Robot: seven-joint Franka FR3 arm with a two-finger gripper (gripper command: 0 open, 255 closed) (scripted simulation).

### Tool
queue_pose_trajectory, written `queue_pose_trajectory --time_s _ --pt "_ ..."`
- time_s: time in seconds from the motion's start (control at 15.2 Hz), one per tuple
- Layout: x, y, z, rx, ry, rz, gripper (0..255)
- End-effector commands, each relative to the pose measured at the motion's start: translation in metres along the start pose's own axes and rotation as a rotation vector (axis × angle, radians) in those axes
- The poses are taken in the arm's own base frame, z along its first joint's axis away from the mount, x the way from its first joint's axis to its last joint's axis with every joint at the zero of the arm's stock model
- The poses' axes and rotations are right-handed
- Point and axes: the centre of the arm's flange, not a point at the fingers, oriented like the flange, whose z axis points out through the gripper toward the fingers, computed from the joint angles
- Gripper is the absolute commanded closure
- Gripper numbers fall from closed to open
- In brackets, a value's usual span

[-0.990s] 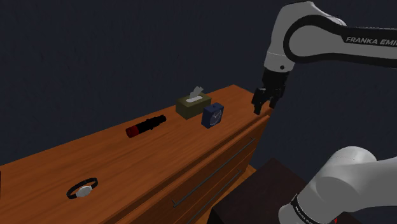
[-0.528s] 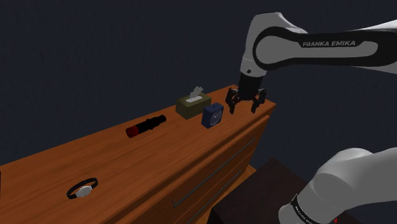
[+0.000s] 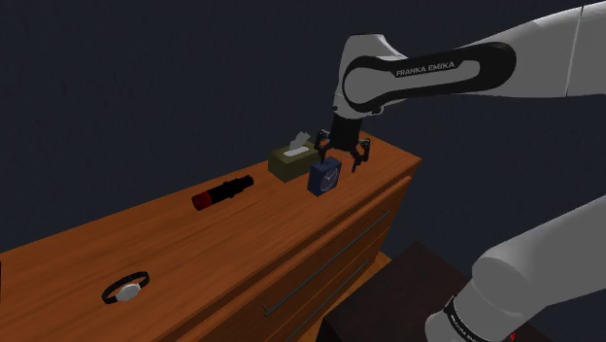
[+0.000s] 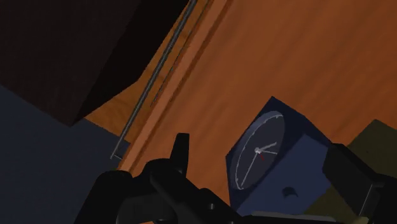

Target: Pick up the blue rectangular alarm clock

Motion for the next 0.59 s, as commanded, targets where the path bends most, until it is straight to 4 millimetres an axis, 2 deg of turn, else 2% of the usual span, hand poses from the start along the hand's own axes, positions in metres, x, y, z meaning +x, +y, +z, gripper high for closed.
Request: queue_pose_trajectory --time_s 0.0,0.2,0.53 --pt "0.016 -0.021 0.009 0.011 0.003 0.135 0" --pt "0.042 -0.042 0.02 0.023 0.01 0.312 0" --pt "0.042 -0.043 0.047 0.023 0.01 0.312 0"
